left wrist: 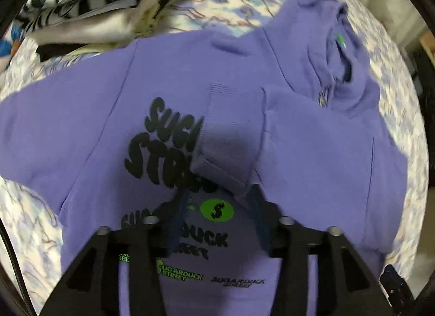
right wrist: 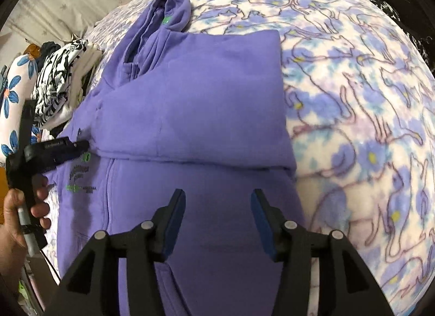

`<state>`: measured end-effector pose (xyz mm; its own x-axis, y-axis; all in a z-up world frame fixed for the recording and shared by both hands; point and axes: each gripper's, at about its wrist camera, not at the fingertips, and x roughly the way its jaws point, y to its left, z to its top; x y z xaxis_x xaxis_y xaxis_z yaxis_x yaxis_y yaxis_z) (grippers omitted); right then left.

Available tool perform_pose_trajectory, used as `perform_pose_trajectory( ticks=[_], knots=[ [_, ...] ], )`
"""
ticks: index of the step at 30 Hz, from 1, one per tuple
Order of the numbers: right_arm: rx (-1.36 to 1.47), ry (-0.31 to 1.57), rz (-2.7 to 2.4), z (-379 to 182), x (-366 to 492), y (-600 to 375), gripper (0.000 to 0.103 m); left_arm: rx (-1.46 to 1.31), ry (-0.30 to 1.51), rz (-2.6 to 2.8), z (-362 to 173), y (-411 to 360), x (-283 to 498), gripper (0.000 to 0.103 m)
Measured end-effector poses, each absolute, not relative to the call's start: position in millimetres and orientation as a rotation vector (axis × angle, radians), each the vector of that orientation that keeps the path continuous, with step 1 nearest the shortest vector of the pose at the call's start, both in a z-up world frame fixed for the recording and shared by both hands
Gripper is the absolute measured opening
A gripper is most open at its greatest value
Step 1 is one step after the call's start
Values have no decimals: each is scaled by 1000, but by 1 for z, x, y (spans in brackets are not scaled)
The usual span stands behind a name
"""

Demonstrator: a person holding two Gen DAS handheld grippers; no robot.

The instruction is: Fold large clothes

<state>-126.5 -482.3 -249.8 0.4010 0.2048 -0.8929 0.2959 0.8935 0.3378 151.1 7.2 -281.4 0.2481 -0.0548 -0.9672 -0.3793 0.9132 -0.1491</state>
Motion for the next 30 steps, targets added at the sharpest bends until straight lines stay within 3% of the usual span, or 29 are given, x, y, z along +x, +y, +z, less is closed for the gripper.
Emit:
perform_pose_trajectory(
  ticks=[1, 3, 7, 13, 15, 17, 18, 19, 20, 21, 26, 29, 30],
  knots=[
    [497, 1163, -61, -247, -123, -486, 51, -399, 1296, 232, -280, 9, 151, 66],
    [505, 1149, -67, -243, -113, -494, 54, -422, 1265, 225, -278, 14, 154, 69],
    [520, 1101, -110, -237, -88, -520, 59, -418, 1279, 192, -283, 17, 173, 69],
    [539, 1089, -193, -257, -35, -560, 59, -393, 1330, 165, -308, 14, 212, 68],
    [549, 1100, -215, -268, -20, -570, 59, -366, 1323, 161, -308, 10, 220, 59],
    [571, 1129, -230, -281, -7, -579, 59, -335, 1324, 116, -306, 1, 230, 38],
    [583, 1147, -225, -287, -2, -582, 59, -319, 1317, 97, -304, -3, 231, 22],
    [596, 1165, -191, -294, 4, -582, 54, -289, 1309, 77, -300, -10, 233, 15],
    [598, 1165, -163, -295, 7, -581, 42, -241, 1287, 67, -294, -19, 235, 15],
    [588, 1156, -151, -293, 9, -578, 22, -217, 1269, 65, -289, -25, 235, 14],
    [496, 1062, -210, -279, -3, -568, 19, -126, 1166, 68, -276, -43, 249, 14],
    [522, 1105, -251, -298, -2, -571, 26, -152, 1237, 89, -298, -32, 249, 17],
    [514, 1105, -255, -292, -1, -570, 28, -160, 1242, 96, -299, -26, 244, 23]
  ],
)
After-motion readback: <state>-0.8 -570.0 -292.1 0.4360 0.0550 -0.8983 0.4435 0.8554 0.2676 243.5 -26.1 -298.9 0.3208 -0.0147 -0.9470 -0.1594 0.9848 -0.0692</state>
